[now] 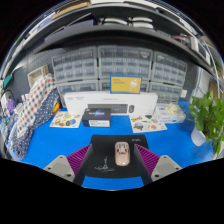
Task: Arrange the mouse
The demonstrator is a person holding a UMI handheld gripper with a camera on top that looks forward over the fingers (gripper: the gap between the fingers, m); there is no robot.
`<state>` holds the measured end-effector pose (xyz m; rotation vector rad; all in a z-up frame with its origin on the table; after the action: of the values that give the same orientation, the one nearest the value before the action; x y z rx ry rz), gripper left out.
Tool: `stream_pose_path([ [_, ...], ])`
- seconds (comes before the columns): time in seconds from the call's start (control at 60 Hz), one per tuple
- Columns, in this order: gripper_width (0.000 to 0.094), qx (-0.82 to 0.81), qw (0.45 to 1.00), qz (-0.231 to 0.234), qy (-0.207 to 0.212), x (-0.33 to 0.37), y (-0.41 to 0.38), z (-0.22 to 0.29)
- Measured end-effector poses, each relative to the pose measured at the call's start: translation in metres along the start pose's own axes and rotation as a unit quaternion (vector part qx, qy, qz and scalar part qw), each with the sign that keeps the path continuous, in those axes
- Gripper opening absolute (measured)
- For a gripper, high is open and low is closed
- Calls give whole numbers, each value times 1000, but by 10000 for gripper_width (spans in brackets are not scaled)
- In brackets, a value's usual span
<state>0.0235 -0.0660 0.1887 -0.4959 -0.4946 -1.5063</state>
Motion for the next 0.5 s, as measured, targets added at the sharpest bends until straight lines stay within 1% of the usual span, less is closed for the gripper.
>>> stream_pose_path([
  [0.133,833,-6,999,-6,36,53,-9,4],
  [0.283,834,-4,998,-9,63,99,-17,5],
  [0.5,831,6,998,-15,62,131,-24,-9],
])
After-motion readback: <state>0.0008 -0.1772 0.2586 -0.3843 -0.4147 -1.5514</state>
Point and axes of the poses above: the point between the fingertips, and its own axes, seen from behind it with the camera up: y to the right, z up, x backward, against the way the camera looks, the point moved 9 cm from there along x, backward, against the way the camera looks, and after that the axes turned 2 degrees about -z, right-handed, at the moved point
